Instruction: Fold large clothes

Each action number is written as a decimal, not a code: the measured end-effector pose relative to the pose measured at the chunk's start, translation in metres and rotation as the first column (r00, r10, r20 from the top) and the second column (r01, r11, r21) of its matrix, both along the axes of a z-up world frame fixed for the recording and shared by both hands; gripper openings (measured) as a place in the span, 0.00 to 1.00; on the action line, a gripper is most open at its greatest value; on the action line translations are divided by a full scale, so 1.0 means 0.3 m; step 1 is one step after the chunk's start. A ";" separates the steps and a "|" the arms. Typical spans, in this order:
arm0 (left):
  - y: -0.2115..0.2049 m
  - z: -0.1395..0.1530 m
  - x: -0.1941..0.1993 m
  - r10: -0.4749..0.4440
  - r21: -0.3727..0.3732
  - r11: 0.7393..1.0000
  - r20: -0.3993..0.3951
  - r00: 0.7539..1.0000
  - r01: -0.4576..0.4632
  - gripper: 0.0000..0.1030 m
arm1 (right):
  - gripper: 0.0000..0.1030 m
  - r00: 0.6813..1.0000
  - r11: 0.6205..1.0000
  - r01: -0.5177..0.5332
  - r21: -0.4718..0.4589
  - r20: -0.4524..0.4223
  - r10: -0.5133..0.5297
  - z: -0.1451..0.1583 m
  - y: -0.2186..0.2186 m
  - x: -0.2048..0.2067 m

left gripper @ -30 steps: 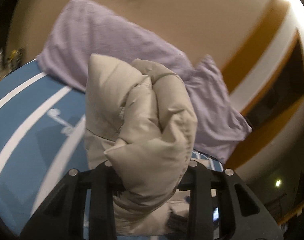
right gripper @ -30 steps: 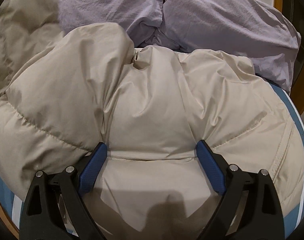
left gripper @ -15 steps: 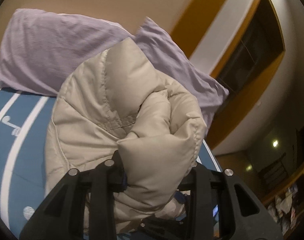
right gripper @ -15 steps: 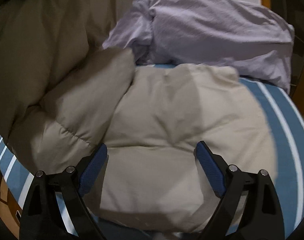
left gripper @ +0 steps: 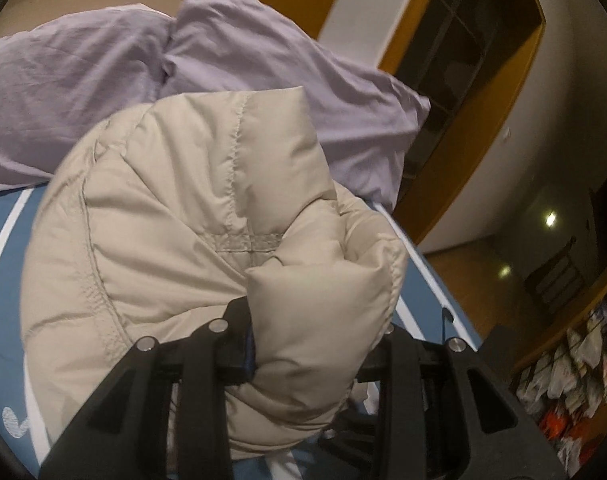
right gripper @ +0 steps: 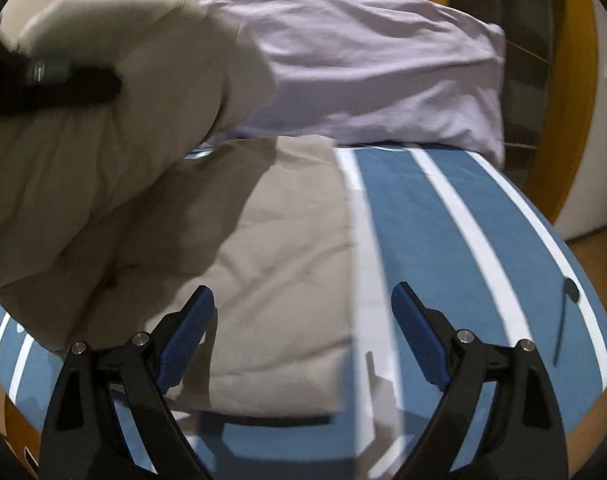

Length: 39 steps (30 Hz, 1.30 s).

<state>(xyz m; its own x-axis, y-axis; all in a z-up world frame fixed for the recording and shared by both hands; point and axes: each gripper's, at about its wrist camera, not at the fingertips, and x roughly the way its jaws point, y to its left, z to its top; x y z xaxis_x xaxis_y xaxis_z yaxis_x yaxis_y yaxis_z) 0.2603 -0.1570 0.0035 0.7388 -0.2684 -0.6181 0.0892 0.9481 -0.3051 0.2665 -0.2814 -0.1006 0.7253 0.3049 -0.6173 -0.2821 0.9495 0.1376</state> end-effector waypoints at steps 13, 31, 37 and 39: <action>-0.185 -0.071 0.001 -0.043 0.180 0.983 -0.023 0.999 0.046 0.58 | 0.89 0.994 0.994 0.106 0.020 -0.030 -0.106 -0.029 -0.160 -0.005; 0.028 0.085 -0.126 0.095 0.219 0.970 0.059 0.994 -0.106 0.74 | 0.89 0.993 0.992 0.116 0.056 -0.009 -0.116 0.047 -0.195 -0.074; 0.175 0.082 -0.106 0.223 0.268 0.934 0.081 0.971 -0.237 0.75 | 0.89 0.993 0.992 0.116 0.053 -0.007 -0.116 0.058 -0.194 -0.068; 0.238 0.073 -0.087 0.274 0.276 0.918 0.078 0.958 -0.285 0.75 | 0.89 0.993 0.991 0.121 0.052 -0.004 -0.121 0.064 -0.198 -0.063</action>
<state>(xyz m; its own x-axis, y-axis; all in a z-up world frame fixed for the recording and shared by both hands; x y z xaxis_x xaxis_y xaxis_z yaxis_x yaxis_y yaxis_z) 0.2343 -0.0856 0.0254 0.7823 0.1337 -0.6084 -0.1863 0.9822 -0.0237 0.2475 -0.3409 -0.0816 0.7582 0.2464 -0.6036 -0.1653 0.9682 0.1876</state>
